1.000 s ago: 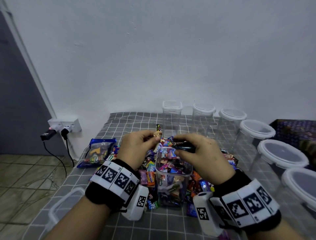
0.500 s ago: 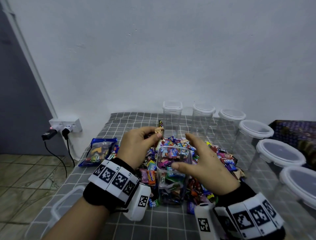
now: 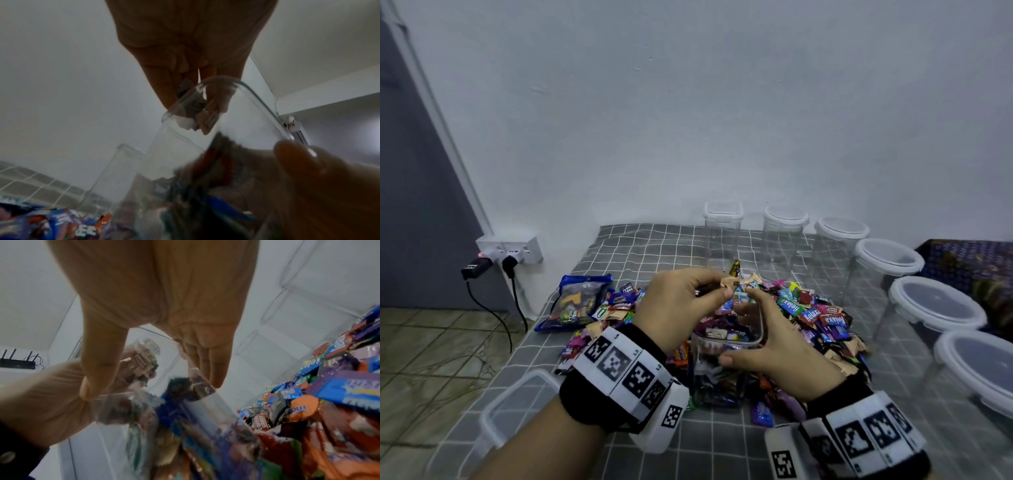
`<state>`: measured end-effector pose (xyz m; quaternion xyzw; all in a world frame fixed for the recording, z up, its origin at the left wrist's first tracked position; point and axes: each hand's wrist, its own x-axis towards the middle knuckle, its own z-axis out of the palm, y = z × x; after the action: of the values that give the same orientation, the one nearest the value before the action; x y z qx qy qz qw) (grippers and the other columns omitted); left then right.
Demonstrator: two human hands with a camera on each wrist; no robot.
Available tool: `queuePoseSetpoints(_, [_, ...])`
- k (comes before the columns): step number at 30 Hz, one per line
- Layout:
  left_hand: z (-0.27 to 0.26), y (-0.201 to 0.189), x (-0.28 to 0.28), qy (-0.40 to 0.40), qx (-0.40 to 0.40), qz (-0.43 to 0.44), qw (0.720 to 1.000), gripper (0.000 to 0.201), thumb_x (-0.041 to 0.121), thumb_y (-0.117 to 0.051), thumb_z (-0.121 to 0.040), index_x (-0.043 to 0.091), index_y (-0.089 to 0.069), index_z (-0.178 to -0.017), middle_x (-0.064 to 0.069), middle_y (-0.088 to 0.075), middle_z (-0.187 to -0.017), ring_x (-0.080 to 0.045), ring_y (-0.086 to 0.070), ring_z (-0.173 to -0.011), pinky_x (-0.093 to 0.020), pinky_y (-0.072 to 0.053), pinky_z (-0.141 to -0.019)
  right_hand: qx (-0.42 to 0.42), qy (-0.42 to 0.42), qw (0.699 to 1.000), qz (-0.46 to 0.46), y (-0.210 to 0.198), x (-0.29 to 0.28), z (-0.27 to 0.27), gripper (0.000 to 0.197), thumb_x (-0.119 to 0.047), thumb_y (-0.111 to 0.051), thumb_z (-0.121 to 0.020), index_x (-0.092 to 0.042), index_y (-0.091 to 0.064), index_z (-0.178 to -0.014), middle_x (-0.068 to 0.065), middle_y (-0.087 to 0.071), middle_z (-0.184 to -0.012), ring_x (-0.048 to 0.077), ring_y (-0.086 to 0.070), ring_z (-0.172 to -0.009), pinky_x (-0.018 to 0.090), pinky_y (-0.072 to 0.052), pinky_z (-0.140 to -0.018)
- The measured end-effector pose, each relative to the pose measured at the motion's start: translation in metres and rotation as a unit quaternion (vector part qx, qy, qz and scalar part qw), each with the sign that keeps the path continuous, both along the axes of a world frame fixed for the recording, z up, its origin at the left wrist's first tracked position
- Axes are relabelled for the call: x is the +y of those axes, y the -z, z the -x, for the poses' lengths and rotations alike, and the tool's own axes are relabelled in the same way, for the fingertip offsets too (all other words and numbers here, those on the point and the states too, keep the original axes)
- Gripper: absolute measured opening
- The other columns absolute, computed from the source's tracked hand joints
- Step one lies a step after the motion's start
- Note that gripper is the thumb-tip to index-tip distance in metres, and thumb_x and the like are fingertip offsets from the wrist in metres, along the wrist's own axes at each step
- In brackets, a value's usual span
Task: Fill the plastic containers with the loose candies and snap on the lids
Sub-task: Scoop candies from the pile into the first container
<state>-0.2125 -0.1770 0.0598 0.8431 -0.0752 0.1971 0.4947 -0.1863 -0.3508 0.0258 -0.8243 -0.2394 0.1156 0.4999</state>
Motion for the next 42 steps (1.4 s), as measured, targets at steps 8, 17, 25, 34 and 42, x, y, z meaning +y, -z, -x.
queuePoseSetpoints(8, [0.007, -0.003, -0.002, 0.025, -0.023, -0.103, 0.994, 0.036, 0.029, -0.074, -0.077, 0.036, -0.068, -0.112, 0.014, -0.071, -0.098, 0.005, -0.063, -0.091, -0.028, -0.052, -0.084, -0.006, -0.005, 1.000, -0.020, 0.001, 0.000, 0.000, 0.086, -0.034, -0.087, -0.059, -0.050, -0.030, -0.122, -0.018, -0.059, -0.116, -0.005, -0.054, -0.112, 0.021, -0.042, -0.099])
queuePoseSetpoints(17, [0.012, -0.007, -0.009, 0.067, -0.028, 0.002, 0.997, 0.032, 0.030, -0.065, -0.082, 0.045, -0.062, -0.110, 0.014, -0.068, -0.110, 0.005, -0.061, -0.104, -0.028, -0.055, -0.085, -0.012, -0.010, 1.000, 0.025, -0.003, 0.000, 0.004, 0.111, -0.031, -0.082, -0.069, -0.032, -0.004, -0.148, -0.016, -0.039, -0.138, -0.007, -0.045, -0.121, 0.024, -0.036, -0.106])
queuePoseSetpoints(25, [0.009, -0.002, 0.012, 0.004, -0.040, 0.058, 0.997, 0.033, 0.017, -0.061, -0.089, 0.047, -0.060, -0.103, 0.019, -0.066, -0.106, 0.003, -0.062, -0.101, -0.024, -0.051, -0.091, -0.110, 0.048, 0.916, 0.383, -0.009, -0.036, 0.009, 0.076, -0.046, -0.063, -0.082, -0.022, -0.027, -0.144, -0.003, -0.038, -0.144, 0.016, -0.040, -0.130, 0.030, -0.036, -0.103])
queuePoseSetpoints(34, [0.000, 0.023, 0.042, -0.109, 0.095, -0.020, 0.989, 0.017, 0.025, -0.059, -0.091, 0.029, -0.068, -0.105, 0.007, -0.069, -0.100, -0.007, -0.062, -0.092, -0.030, -0.050, -0.086, -0.014, -0.050, 0.841, 0.539, -0.020, -0.045, 0.023, 0.014, -0.025, -0.058, -0.082, -0.014, -0.063, -0.075, 0.001, -0.062, -0.070, 0.011, -0.058, -0.069, 0.022, -0.037, -0.054])
queuePoseSetpoints(42, [-0.002, 0.042, 0.057, -0.041, 0.314, -0.168, 0.934, 0.027, 0.029, -0.057, -0.093, 0.016, -0.068, -0.071, 0.001, -0.067, -0.069, -0.015, -0.063, -0.063, -0.025, -0.053, -0.061, 0.064, -0.127, 0.814, 0.564, 0.006, -0.027, 0.019, 0.020, -0.018, -0.052, -0.090, -0.008, -0.065, -0.102, 0.004, -0.054, -0.092, 0.018, -0.053, -0.088, 0.024, -0.043, -0.074])
